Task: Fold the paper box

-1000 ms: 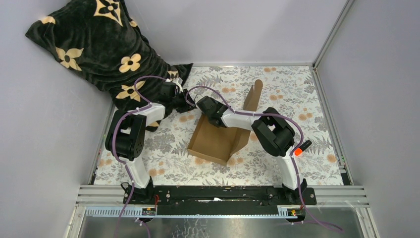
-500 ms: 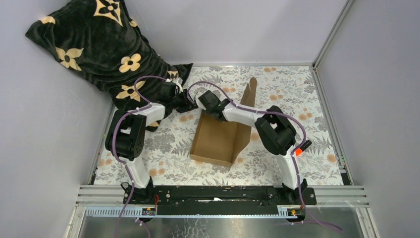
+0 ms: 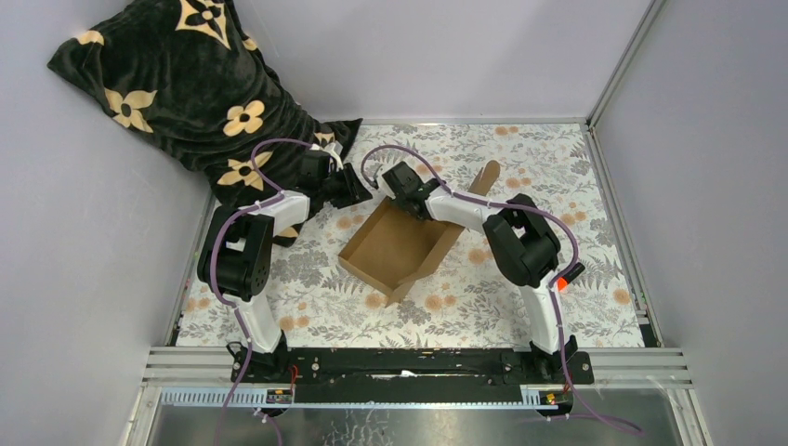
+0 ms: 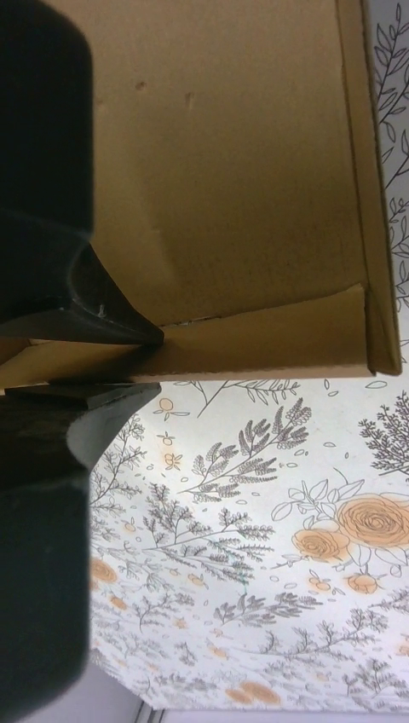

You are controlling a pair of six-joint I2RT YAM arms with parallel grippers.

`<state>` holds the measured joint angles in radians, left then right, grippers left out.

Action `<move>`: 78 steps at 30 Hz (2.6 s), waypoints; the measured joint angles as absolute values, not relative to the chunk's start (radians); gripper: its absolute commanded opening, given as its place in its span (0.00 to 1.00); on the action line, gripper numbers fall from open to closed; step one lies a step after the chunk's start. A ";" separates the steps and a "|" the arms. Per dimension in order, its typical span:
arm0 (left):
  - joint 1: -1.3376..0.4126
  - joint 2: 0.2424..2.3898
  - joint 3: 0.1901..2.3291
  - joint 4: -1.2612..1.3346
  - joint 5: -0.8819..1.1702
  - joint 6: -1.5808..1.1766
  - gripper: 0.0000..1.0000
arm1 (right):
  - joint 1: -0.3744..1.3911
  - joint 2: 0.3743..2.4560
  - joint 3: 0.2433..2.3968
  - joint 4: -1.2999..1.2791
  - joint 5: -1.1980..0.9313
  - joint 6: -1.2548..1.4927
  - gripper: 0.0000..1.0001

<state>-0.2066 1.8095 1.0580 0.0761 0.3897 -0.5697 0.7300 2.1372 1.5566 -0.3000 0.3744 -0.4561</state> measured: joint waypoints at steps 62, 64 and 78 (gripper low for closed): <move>-0.147 1.850 1.035 0.186 0.472 -0.591 0.46 | 0.836 2.144 1.282 0.213 0.764 -0.631 0.12; -0.147 1.850 1.035 0.186 0.472 -0.591 0.46 | 0.825 2.128 1.294 0.164 0.715 -0.602 0.17; -0.147 1.845 1.018 0.187 0.476 -0.602 0.46 | 0.800 2.024 1.341 -0.160 0.368 -0.446 0.39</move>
<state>-0.1474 1.8446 1.0183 0.1867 0.4759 -0.6018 0.8001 2.0239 1.3415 -0.1604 0.3676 -0.4461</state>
